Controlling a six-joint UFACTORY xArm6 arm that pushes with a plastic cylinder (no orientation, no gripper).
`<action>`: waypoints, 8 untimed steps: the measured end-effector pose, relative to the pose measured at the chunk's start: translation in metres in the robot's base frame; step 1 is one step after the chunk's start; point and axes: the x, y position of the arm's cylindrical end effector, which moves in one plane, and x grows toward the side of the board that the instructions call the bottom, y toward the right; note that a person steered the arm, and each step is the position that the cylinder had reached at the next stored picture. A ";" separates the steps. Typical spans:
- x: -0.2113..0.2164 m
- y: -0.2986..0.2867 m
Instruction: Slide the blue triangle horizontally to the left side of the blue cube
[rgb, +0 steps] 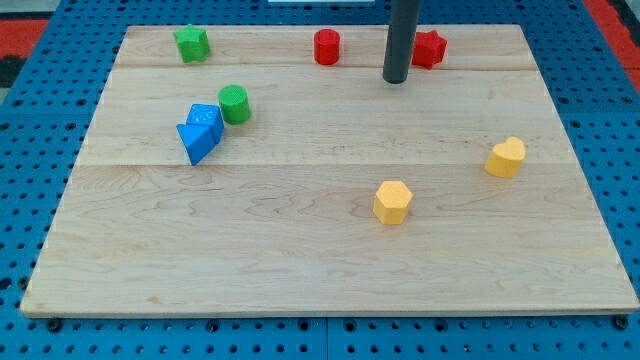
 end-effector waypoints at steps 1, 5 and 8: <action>0.000 0.000; 0.003 0.010; 0.080 -0.113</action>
